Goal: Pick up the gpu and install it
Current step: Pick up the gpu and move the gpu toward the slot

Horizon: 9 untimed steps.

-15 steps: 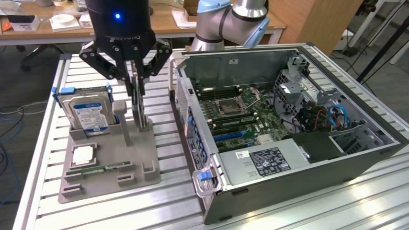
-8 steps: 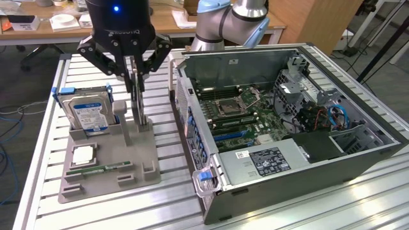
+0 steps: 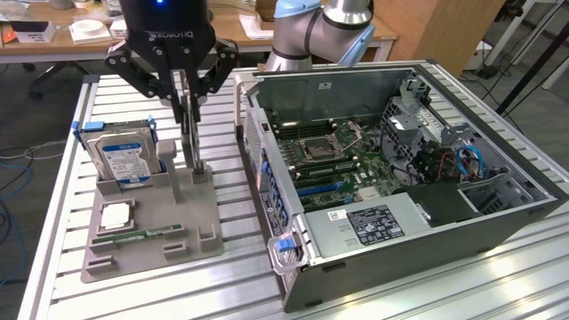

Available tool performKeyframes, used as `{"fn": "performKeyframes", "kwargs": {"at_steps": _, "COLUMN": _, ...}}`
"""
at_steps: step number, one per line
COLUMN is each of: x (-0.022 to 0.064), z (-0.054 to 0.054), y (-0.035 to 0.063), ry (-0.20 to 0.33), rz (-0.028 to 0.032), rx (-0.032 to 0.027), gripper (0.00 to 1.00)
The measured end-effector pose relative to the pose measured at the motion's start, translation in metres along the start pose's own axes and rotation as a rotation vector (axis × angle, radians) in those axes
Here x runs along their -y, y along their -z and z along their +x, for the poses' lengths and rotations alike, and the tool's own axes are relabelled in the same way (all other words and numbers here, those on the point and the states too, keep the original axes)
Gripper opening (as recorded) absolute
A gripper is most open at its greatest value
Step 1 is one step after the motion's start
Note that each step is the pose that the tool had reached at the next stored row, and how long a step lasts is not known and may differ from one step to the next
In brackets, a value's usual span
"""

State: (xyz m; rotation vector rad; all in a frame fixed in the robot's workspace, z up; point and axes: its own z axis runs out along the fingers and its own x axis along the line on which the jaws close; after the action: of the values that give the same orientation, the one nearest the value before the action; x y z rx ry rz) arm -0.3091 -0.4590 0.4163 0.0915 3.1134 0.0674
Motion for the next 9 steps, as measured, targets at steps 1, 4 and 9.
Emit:
{"fn": "performKeyframes", "kwargs": {"at_steps": 1, "x": -0.0001, "z": 0.0, "y": 0.0012, "ry": 0.0, "rz": 0.0, "rx": -0.0001, "gripper": 0.26}}
{"fn": "performKeyframes", "kwargs": {"at_steps": 4, "x": -0.0002, "z": -0.0001, "y": 0.0045, "ry": 0.0, "rz": -0.0001, "rx": 0.0, "gripper": 0.26}}
{"fn": "performKeyframes", "kwargs": {"at_steps": 9, "x": -0.0004, "z": -0.0002, "y": 0.009, "ry": 0.0, "rz": 0.0, "rx": 0.0, "gripper": 0.26}}
